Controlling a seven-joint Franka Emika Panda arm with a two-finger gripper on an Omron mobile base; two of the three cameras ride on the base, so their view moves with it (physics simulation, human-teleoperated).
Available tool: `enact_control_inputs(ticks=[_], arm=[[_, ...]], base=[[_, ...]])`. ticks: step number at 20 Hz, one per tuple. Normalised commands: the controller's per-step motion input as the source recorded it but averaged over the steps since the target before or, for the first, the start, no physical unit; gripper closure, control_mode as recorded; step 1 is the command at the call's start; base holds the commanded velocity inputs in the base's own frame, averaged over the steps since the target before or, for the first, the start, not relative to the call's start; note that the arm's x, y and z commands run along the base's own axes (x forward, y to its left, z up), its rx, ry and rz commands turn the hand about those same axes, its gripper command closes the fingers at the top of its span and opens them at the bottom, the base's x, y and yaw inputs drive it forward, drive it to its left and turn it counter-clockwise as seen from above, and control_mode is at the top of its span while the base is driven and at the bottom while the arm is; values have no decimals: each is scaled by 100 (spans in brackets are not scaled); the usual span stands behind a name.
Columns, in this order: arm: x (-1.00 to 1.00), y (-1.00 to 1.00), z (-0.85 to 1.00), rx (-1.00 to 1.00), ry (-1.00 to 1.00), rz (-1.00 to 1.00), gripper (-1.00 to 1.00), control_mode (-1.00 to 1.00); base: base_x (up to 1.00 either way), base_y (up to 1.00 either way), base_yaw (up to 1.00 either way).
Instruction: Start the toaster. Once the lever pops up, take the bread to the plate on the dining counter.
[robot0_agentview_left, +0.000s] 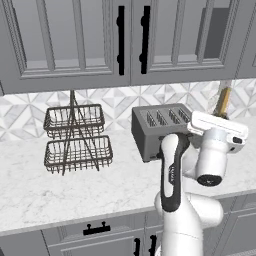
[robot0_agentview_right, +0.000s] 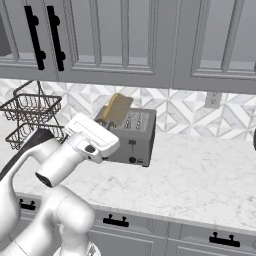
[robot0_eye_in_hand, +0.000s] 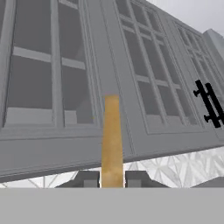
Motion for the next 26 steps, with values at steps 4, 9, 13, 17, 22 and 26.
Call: enact_control_inputs(ticks=[4,9,13,17,22,26], arm=[[-99,-3,100,5,22,-9,100,-100],[-73,0,100,9,43,-9,100,-100],[-58,3,100,15,52,-3,100,-100],[-62,18,84,17,45,0,100,-100],[-39,41,1,21,35,1,100,-100],[-1,44,-44,13,22,4,100,-100]], base=[[0,0,0],[0,0,0],[0,0,0],[0,0,0],[0,0,0],[0,0,0]])
